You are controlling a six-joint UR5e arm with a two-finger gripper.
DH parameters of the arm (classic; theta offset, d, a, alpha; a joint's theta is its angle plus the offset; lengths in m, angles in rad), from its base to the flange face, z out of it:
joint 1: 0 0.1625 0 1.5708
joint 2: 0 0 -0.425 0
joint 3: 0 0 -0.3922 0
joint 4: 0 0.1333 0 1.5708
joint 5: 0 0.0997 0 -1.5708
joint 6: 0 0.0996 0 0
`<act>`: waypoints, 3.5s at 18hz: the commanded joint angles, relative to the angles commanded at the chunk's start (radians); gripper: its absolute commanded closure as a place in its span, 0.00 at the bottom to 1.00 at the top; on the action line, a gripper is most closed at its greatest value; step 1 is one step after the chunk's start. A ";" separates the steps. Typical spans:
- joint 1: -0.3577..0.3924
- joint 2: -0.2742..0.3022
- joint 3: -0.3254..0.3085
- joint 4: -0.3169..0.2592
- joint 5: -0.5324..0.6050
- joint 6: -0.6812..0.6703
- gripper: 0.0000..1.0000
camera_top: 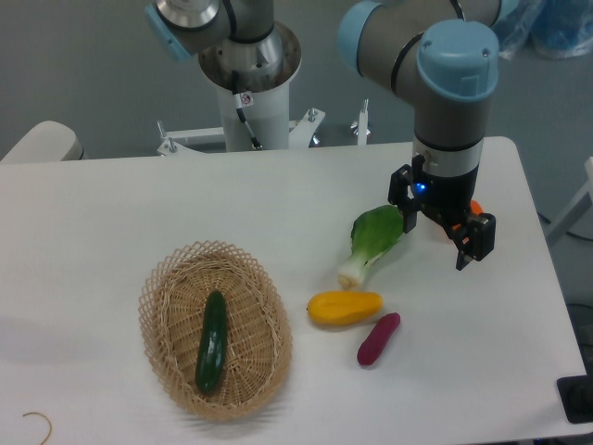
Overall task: Pick up the cucumber from the basket
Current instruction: 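Move the open gripper from beside the bok choy toward the basket, then lower the gripper into the basket and close it on the cucumber, then lift the green cucumber up out of the basket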
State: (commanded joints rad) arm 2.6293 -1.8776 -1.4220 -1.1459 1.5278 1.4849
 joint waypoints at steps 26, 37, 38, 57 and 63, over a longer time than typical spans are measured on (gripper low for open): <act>-0.360 -0.054 -0.175 0.159 -0.002 -0.932 0.00; -0.503 -0.202 -0.195 0.268 0.075 -1.077 0.00; -0.509 -0.213 -0.205 0.291 0.080 -1.078 0.00; -0.517 -0.256 -0.222 0.357 0.126 -1.072 0.47; -0.517 -0.249 -0.218 0.357 0.124 -1.057 0.75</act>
State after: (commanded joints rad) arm 2.1123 -2.1261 -1.6398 -0.7885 1.6521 0.4279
